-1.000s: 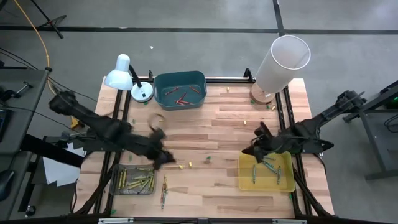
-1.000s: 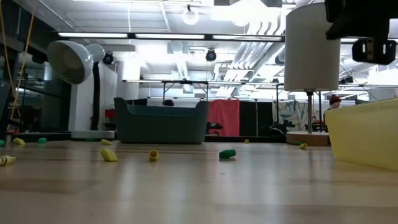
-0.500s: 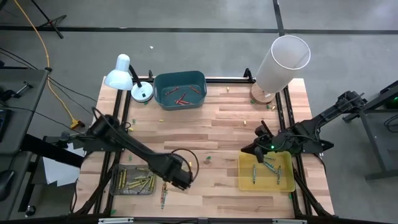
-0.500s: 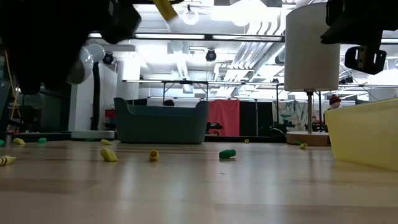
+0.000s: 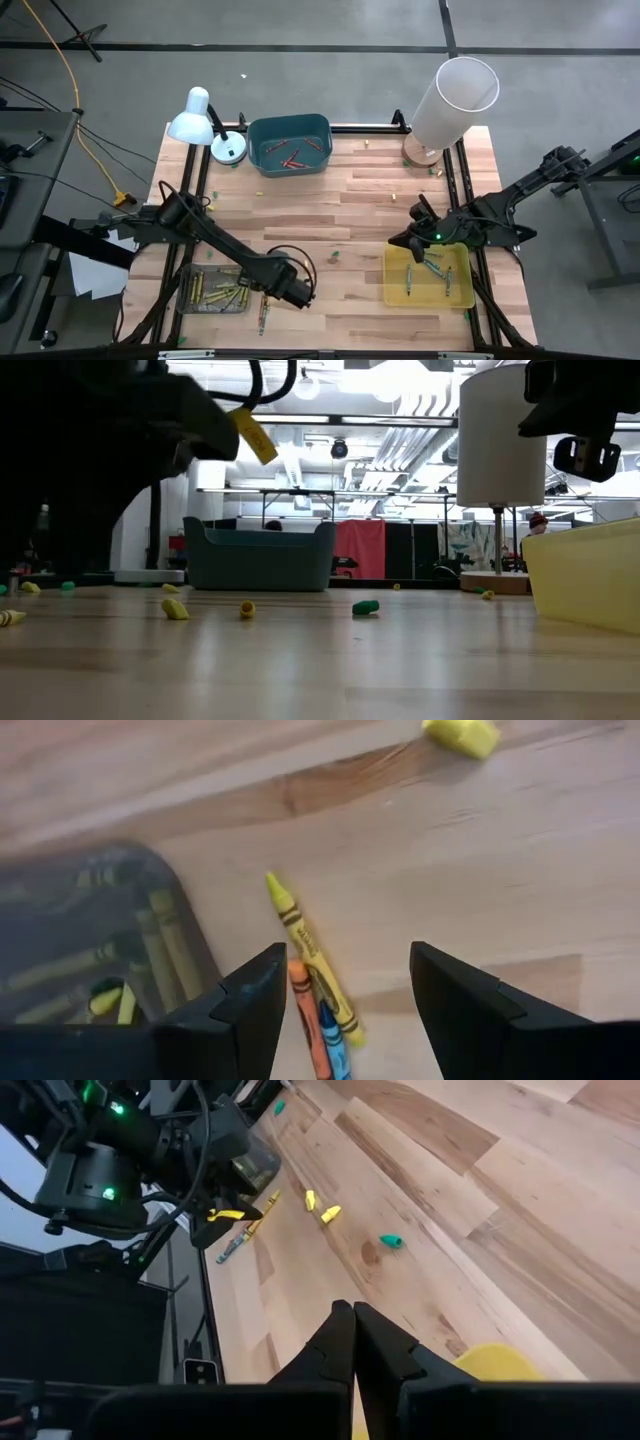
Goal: Sort crayons
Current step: Put the yellow crayon into the gray bin
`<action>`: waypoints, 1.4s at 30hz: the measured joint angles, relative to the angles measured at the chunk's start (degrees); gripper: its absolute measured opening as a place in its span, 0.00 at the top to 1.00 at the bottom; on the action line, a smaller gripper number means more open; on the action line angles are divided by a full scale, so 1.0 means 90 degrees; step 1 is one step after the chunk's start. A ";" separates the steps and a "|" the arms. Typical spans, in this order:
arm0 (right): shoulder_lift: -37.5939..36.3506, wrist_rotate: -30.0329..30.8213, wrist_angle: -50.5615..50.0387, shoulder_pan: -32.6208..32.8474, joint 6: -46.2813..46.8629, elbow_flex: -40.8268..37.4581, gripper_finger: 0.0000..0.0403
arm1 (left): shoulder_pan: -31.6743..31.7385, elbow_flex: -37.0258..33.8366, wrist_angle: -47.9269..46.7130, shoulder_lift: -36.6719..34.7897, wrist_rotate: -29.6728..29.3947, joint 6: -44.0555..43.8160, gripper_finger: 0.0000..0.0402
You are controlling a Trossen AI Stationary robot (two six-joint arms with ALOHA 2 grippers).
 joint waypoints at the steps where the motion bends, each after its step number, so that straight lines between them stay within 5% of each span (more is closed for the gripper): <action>1: 0.0001 -0.0019 -0.0001 0.0000 -0.0021 0.0000 1.00 | -0.0010 0.0000 0.0001 0.0024 0.0045 -0.0109 0.51; 25: 0.0001 -0.0206 -0.0104 0.0000 -0.0303 0.0000 1.00 | 0.0052 -0.0010 0.0420 0.0561 0.0680 -0.0643 0.53; 29: 0.0001 -0.0218 -0.0097 0.0000 -0.0423 0.0000 1.00 | 0.0110 -0.0010 0.0787 0.0556 0.0719 -0.0376 0.63; 36: 0.0001 -0.0225 -0.0093 0.0000 -0.0468 0.0000 1.00 | 0.0230 -0.0010 0.1271 0.0545 0.0566 0.0282 0.96; 42: 0.0001 -0.0336 -0.0094 0.0005 -0.0468 0.0000 1.00 | 0.0414 0.0067 0.1580 0.0236 -0.0347 0.1430 0.99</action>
